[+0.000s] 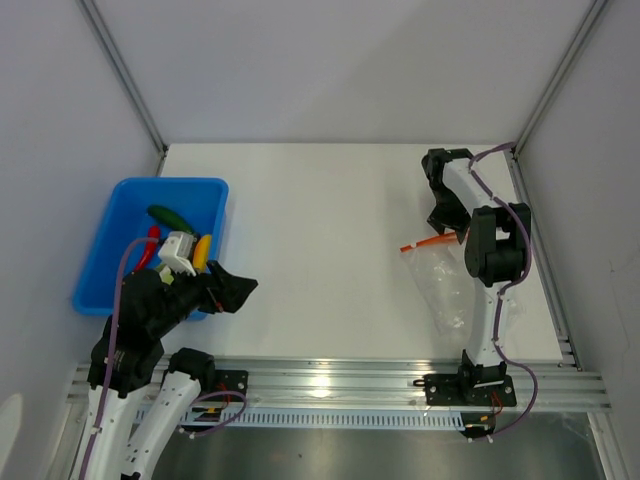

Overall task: Place the food in the zip-top bag and seal the zipper
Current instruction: Pick up the zipper food storage bag at the center of the board, then pick up the fake fish from the bin.

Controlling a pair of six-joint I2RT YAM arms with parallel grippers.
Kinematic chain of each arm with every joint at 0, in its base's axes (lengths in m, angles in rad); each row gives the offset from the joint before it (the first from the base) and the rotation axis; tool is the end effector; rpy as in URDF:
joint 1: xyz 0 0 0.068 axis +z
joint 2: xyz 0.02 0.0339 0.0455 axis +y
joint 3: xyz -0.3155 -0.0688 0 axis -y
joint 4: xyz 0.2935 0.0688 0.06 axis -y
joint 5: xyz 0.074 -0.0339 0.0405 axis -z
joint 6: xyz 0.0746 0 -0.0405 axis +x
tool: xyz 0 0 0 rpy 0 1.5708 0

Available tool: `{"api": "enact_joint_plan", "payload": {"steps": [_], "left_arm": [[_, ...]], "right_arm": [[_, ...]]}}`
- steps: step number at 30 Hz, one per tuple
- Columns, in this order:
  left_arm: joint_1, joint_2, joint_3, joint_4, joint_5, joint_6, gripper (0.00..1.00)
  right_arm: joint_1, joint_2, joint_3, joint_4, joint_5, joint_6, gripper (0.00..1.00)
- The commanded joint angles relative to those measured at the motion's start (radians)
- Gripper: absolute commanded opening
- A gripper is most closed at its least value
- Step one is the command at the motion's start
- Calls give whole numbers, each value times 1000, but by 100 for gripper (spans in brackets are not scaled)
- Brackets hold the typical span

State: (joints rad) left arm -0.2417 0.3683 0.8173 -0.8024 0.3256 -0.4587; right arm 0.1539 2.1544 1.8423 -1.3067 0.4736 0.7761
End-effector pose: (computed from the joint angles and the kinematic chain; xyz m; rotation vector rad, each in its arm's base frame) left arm 0.0911 -0.0470 0.3585 0.0109 1.9841 -0.7755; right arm 0.4843 0.0407 0.2035 0.8715 2.7653 -0.6566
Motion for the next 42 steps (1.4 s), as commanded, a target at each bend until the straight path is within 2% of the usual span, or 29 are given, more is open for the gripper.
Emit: {"api": "enact_joint_plan", "payload": {"steps": [1,4,5,6,9,10,11,18,21,28,31,32,36,39,42], "left_arm": [[7,11,22,-6,30,34,99],[7,12,19,-11,44,34,100],[7,15,20,-12,52,35,99],[7,18,20,-12,59,34,100],[7,23,23,-9,87,29,99],[7,23,26,-6,95,29,99],[7,26,28,-6,102,28,100],[7,40,43,2,159,2,99],[7,53,46,12,176,-15,100],[7,103,69,28,179,-86,99],[7,144,105,-29,80,-104,99],[7,155,137,-49,-6,-106,99],[7,216,212,-112,-195,-92,100],[27,332,295,-174,-359,-57,99],[97,460,344,-173,-402,-9,99]], "right_arm": [[-2,-50,-31,41,16,0,59],[-4,-56,-64,66,11,-12,49],[-4,-60,-75,73,8,-15,42],[-5,-64,-99,92,7,-24,41],[-10,-82,-153,136,-16,-49,22],[-13,-91,-167,148,-23,-52,19],[-14,-99,-181,159,-35,-58,0],[-4,-215,-290,270,-84,-132,0],[48,-295,-293,297,-121,-198,0],[263,-465,-278,377,-225,-351,0],[331,-507,-298,408,-317,-373,0],[343,-518,-308,418,-358,-374,0],[378,-574,-374,483,-441,-370,0],[395,-594,-406,492,-461,-376,0],[401,-608,-420,489,-513,-397,0]]}}
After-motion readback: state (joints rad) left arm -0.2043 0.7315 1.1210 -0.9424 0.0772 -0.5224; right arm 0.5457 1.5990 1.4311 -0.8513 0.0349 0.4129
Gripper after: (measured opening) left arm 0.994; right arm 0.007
